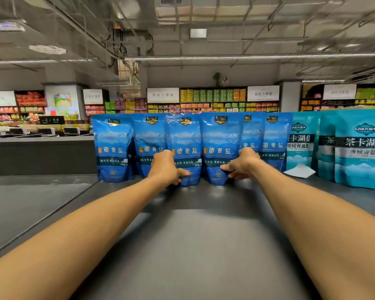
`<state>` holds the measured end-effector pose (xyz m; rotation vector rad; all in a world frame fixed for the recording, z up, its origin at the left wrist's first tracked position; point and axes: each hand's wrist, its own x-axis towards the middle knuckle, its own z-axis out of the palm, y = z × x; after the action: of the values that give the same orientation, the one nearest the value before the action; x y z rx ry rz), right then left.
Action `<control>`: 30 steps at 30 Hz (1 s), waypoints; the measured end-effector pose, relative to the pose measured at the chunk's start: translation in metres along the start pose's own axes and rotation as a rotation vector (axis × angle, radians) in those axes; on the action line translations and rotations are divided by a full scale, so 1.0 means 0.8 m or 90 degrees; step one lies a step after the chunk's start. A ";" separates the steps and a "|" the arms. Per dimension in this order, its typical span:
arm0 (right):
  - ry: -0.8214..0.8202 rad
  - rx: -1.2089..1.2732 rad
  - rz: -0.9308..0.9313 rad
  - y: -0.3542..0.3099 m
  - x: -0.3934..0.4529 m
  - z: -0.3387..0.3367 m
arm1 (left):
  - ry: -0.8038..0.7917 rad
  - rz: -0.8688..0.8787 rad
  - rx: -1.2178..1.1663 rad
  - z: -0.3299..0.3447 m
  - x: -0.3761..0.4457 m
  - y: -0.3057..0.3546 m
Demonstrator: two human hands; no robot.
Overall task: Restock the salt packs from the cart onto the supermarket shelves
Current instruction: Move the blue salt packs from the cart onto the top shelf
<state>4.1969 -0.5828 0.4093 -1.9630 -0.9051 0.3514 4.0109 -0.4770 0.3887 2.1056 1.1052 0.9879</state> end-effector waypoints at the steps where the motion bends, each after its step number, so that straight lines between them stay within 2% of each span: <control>1: 0.014 0.002 -0.003 0.001 0.005 0.004 | 0.001 0.002 -0.003 0.000 0.002 0.000; 11: 0.099 0.074 -0.009 0.003 0.030 0.034 | -0.010 -0.059 0.006 -0.004 0.013 0.007; 16: 0.069 0.064 -0.008 0.002 0.024 0.031 | -0.018 -0.076 0.059 -0.012 -0.001 0.014; 23: 0.019 -0.025 -0.022 0.001 -0.007 0.006 | -0.026 -0.091 0.130 -0.043 -0.031 0.023; 27: -0.033 0.008 -0.038 0.000 -0.038 -0.025 | 0.016 -0.042 0.071 -0.066 -0.061 0.041; 30: -0.022 0.066 -0.066 -0.002 -0.067 -0.052 | 0.046 0.008 -0.044 -0.071 -0.089 0.076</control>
<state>4.1824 -0.6470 0.4274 -1.8134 -0.9873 0.3656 3.9640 -0.5611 0.4417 2.0385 1.0793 1.1003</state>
